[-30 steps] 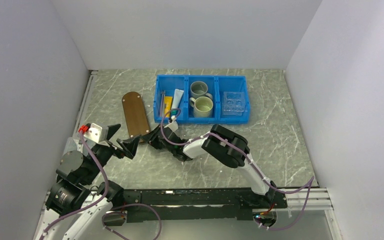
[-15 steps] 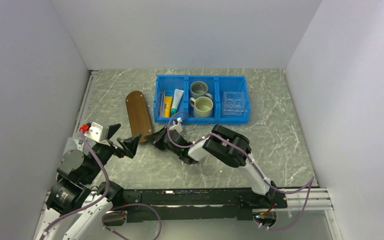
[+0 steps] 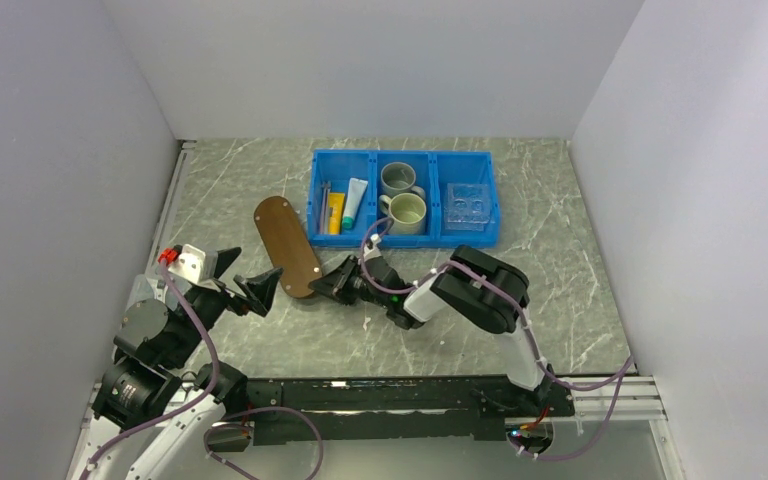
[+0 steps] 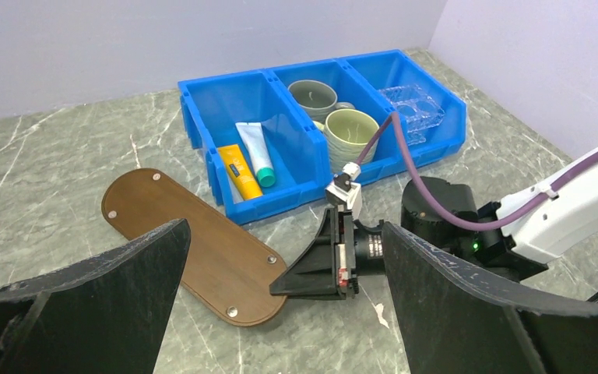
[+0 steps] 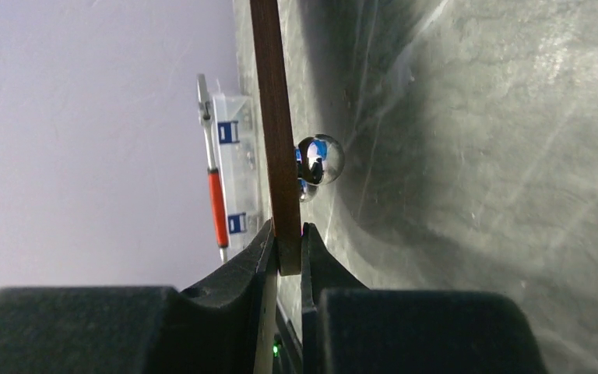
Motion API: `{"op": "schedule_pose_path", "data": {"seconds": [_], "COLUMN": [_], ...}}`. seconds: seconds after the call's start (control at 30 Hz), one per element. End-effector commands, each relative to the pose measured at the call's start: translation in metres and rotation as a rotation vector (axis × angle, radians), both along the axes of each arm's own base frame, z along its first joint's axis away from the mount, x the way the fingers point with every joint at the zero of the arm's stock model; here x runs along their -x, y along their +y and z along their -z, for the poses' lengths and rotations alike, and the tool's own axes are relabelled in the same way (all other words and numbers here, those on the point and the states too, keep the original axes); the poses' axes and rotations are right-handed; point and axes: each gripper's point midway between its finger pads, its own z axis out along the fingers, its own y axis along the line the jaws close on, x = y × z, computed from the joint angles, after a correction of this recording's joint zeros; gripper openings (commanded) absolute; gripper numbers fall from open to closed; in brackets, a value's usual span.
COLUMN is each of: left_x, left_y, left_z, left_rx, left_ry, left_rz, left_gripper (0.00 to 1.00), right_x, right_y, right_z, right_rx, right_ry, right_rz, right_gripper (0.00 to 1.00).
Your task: Prepare toiletry sets of a toothbrush and toothpaste on the tray
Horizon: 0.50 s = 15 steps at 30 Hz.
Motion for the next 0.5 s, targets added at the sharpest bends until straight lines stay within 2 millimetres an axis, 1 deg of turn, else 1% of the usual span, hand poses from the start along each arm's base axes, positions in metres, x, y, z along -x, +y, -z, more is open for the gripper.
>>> {"op": "schedule_pose_path", "data": {"seconds": [0.0,0.1,0.23,0.27,0.47], "left_x": [-0.003,-0.003,-0.004,-0.004,-0.005], "left_y": [0.000,-0.001,-0.001,-0.001,-0.004], "left_z": [-0.004,-0.004,-0.002,-0.002,-0.001], "left_rx": [0.012,0.012,0.009,0.009,0.004], "left_ry": [-0.011,-0.011,-0.005,-0.004,0.003], "left_rz": [-0.006,-0.006,-0.006,-0.005,0.006], "left_gripper": [0.99,0.99,0.99,0.99,0.99], "right_x": [0.025,0.037,0.059,0.065,0.092], "right_y": [-0.008,-0.021,-0.037,-0.042,-0.074], "right_z": [-0.035,-0.034,-0.031,-0.033,-0.026], "right_rx": [-0.072,-0.040,-0.006,-0.009,0.013], "right_ry": [-0.047,-0.048,-0.039,-0.043,-0.026], "right_rz": [-0.169,-0.249,-0.366,-0.392,-0.530], "right_gripper": [0.00,0.00,0.00,0.00,0.00]}}
